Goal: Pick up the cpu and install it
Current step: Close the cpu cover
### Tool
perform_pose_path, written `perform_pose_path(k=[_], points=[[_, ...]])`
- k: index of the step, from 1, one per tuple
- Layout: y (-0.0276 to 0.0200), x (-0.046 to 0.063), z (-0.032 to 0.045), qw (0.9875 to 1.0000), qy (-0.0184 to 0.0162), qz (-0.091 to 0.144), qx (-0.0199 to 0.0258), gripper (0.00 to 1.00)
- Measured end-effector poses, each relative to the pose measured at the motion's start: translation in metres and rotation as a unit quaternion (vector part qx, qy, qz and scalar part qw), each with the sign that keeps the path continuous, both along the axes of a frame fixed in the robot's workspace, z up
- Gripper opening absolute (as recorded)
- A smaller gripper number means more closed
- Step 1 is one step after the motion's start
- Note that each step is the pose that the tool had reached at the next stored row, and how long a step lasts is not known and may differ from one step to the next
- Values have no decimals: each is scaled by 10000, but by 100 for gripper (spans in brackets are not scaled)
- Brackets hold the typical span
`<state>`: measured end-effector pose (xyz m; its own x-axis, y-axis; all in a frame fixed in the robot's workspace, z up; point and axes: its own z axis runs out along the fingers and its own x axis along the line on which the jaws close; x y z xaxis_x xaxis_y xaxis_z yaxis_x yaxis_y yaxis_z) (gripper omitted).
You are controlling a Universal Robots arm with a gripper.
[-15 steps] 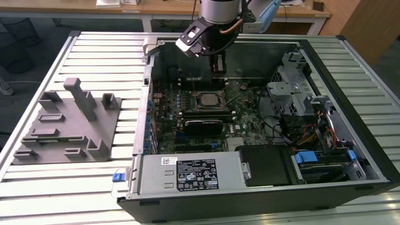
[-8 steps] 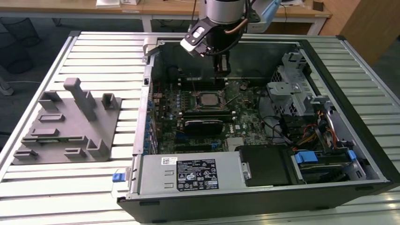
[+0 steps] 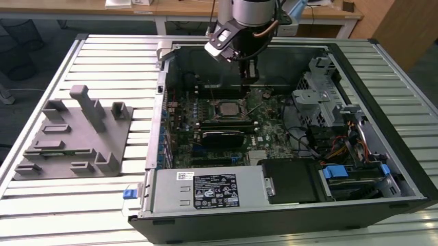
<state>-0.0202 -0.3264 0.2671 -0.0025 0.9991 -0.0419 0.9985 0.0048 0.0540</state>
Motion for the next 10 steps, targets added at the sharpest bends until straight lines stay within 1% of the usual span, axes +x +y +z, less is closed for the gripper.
perform_pose_path(k=[4, 10], points=[[0, 87, 0, 10000, 0, 0, 0, 11], [3, 254, 0, 10000, 0, 0, 0, 11]])
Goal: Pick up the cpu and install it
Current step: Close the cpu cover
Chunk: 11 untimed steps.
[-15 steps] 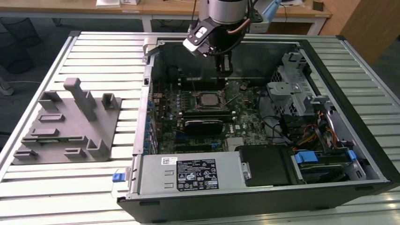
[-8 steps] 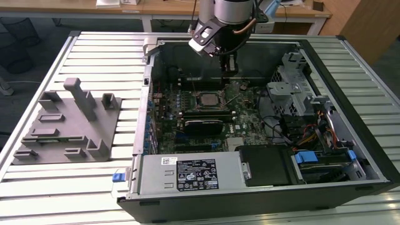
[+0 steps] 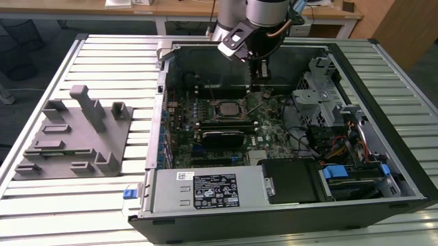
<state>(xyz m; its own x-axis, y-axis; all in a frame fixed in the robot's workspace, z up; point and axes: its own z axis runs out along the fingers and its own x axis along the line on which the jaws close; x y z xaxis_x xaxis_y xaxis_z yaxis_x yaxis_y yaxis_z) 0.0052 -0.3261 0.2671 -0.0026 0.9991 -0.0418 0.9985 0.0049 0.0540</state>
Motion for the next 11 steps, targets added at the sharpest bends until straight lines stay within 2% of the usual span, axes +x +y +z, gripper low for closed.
perform_pose_path(k=[11], points=[[6, 280, -11, 10000, 8, 0, 1, 11]])
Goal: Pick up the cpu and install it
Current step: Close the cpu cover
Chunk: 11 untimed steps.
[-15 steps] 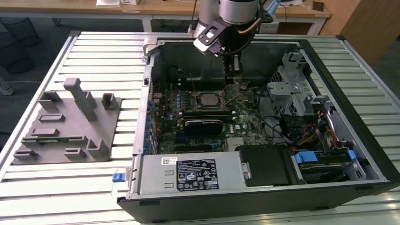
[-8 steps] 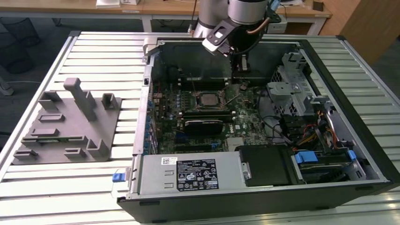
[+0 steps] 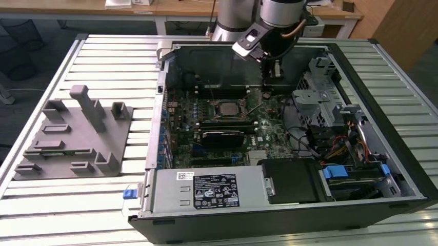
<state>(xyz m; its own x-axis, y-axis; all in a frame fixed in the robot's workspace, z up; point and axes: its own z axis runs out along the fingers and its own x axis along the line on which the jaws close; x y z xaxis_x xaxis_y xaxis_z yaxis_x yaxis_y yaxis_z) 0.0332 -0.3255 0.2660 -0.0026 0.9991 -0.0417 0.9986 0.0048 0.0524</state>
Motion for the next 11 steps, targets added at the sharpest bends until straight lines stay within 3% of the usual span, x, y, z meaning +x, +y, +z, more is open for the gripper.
perform_pose_path(k=[11], points=[[0, 125, -155, 10000, 36, 0, -2, 11]])
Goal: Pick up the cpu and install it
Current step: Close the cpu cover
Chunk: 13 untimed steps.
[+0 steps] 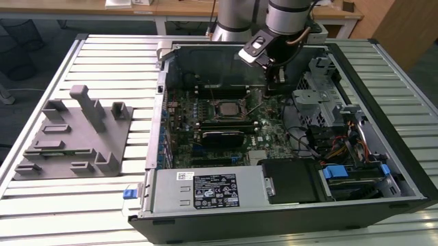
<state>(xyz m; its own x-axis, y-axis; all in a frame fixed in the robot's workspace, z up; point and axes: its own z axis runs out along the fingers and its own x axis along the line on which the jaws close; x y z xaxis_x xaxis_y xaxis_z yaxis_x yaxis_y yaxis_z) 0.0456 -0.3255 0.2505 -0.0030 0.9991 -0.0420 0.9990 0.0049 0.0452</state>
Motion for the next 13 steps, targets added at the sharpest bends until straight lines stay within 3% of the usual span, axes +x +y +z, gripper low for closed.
perform_pose_path(k=[4, 13], points=[[0, 7, -52, 10000, 6, -1, -3, 11], [0, -28, -57, 10000, 6, -2, -5, 11]])
